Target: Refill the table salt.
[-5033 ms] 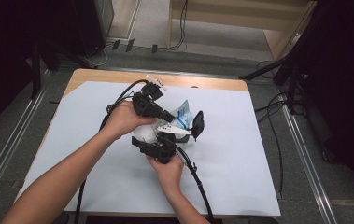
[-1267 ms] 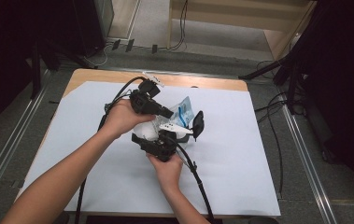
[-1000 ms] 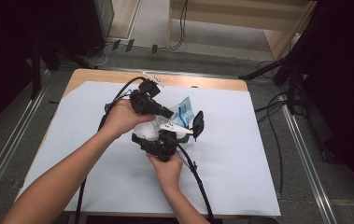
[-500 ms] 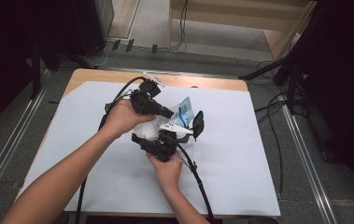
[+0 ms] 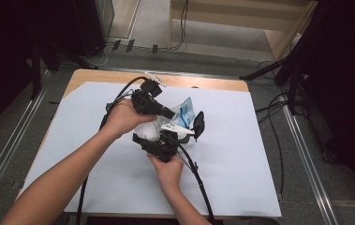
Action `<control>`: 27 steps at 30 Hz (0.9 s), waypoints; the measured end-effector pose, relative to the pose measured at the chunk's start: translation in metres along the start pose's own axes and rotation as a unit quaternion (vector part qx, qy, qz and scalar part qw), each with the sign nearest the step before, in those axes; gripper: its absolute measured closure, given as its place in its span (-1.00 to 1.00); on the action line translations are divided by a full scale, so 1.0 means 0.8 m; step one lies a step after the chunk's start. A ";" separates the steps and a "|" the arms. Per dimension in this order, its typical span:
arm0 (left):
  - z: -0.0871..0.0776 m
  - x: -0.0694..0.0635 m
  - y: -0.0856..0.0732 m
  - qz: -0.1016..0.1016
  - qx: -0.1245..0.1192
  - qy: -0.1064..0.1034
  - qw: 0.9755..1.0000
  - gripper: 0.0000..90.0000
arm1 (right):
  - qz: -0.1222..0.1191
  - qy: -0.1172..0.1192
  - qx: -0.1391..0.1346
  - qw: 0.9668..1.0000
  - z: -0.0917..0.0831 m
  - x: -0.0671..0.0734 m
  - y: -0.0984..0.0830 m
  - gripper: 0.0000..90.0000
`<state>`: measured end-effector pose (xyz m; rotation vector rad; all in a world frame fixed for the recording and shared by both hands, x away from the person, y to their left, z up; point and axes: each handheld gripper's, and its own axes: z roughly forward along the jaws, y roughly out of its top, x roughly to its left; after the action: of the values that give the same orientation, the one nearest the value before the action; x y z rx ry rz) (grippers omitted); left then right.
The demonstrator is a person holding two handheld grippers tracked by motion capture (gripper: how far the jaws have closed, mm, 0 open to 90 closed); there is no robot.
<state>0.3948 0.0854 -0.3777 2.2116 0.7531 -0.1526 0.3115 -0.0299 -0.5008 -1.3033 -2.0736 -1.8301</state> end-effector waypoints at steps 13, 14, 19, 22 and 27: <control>-0.006 0.003 -0.003 -0.005 0.004 0.000 1.000 0.96 | 0.001 -0.001 -0.001 1.000 0.000 0.000 0.000 0.24; -0.006 0.003 -0.003 -0.005 0.004 0.000 1.000 0.97 | 0.003 0.000 -0.002 1.000 0.000 0.000 0.000 0.24; -0.005 0.002 -0.003 -0.005 0.001 0.000 1.000 0.98 | 0.011 0.006 -0.005 1.000 0.000 0.000 0.000 0.24; -0.005 0.001 -0.003 -0.005 -0.001 0.002 1.000 0.98 | 0.011 0.006 -0.007 1.000 0.000 0.000 0.001 0.24; -0.003 0.001 -0.002 -0.004 -0.002 0.003 1.000 0.98 | 0.017 0.009 -0.006 1.000 -0.001 -0.001 0.002 0.24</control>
<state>0.3947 0.0886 -0.3772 2.2062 0.7649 -0.1476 0.3122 -0.0311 -0.4999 -1.3122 -2.0213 -1.8360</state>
